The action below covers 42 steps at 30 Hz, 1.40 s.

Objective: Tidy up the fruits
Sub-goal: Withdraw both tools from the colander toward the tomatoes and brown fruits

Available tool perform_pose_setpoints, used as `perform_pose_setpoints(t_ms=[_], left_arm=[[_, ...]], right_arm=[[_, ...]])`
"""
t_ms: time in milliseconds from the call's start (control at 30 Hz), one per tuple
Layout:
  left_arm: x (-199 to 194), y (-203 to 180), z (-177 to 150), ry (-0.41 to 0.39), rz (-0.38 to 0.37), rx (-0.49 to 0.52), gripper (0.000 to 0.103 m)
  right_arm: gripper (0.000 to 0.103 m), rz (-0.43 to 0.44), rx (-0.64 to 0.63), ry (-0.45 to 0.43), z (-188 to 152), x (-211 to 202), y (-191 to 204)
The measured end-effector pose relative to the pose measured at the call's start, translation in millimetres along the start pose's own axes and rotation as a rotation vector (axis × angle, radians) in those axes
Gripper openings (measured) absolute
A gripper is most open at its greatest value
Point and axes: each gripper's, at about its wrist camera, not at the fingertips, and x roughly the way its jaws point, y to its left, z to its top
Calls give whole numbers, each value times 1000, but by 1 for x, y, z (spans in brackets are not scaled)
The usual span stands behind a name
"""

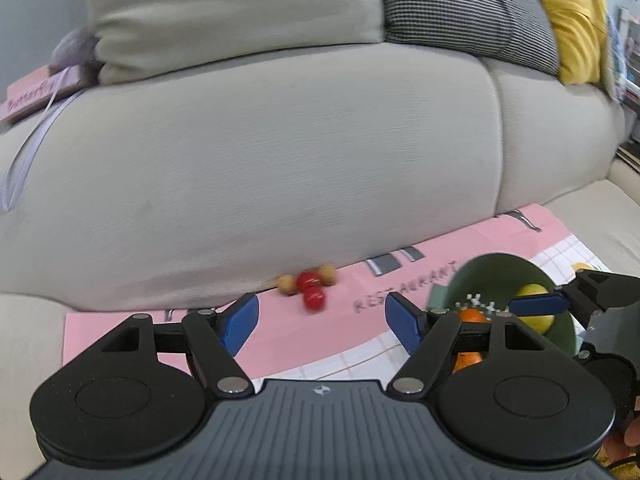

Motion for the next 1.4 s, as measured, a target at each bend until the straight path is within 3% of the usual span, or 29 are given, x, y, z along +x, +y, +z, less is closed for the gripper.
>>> perform_pose_setpoints(t_ms=[500, 867, 933, 1100, 1267, 1333, 1400], left_arm=[[52, 26, -12, 76, -42, -20, 85], [94, 39, -21, 93, -54, -56, 82], [100, 42, -23, 88, -55, -63, 80], [118, 51, -24, 99, -61, -89, 78], [137, 57, -22, 112, -108, -128, 71], [142, 56, -22, 114, -126, -120, 70], [149, 52, -23, 119, -137, -102, 70]], right_arm=[[98, 33, 11, 47, 26, 43, -7], [89, 16, -25, 65, 44, 84, -25], [81, 21, -32, 71, 48, 92, -28], [76, 27, -75, 83, 57, 112, -30], [62, 31, -95, 105, 66, 131, -29], [51, 34, -82, 115, 71, 136, -32], [47, 28, -56, 123, 74, 140, -38]])
